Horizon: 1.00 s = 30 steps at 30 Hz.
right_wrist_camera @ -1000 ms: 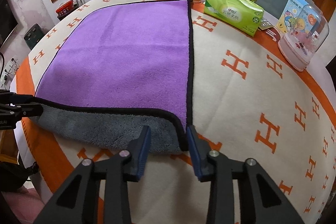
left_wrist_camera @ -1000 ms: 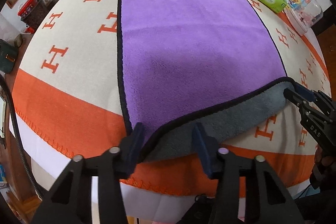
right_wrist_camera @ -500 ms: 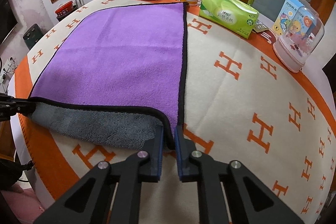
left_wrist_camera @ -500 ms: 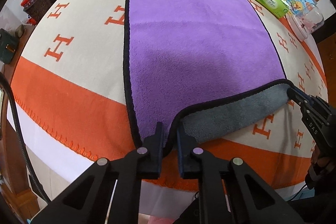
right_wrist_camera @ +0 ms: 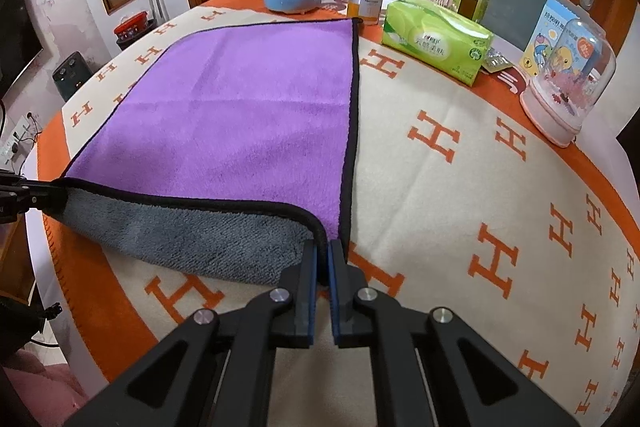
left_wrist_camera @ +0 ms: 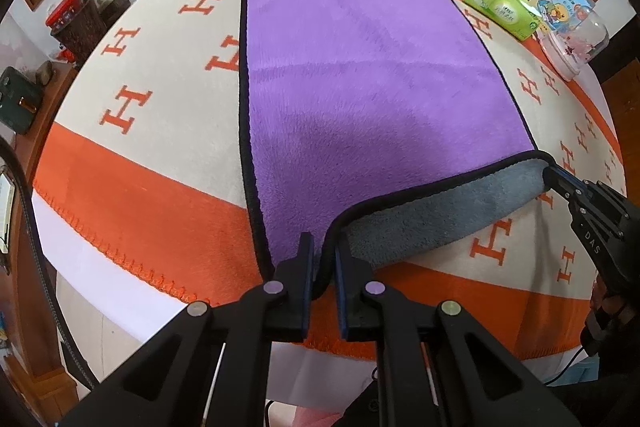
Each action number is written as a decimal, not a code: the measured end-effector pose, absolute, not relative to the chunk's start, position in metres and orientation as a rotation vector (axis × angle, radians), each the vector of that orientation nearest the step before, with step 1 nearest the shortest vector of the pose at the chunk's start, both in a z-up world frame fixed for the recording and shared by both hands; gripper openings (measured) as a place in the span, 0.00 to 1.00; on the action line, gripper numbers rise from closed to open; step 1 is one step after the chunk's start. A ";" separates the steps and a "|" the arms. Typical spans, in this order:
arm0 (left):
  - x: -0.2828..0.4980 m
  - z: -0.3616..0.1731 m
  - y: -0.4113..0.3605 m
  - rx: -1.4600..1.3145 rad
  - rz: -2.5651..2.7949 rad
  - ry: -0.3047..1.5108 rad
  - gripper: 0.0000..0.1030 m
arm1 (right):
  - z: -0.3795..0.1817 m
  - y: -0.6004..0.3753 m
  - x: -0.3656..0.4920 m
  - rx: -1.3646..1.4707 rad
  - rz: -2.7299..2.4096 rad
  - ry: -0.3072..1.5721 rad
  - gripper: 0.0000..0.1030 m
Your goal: Fold towel
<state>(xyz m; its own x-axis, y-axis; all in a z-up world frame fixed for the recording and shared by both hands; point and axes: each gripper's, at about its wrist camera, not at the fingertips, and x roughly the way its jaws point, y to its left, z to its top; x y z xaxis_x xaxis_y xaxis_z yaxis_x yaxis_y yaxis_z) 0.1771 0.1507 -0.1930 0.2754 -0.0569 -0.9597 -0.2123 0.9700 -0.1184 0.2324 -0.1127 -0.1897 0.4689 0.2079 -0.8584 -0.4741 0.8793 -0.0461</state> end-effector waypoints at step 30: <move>0.224 -0.089 0.202 -0.178 0.085 1.054 0.07 | -0.107 -0.074 0.285 -0.261 0.424 0.776 0.05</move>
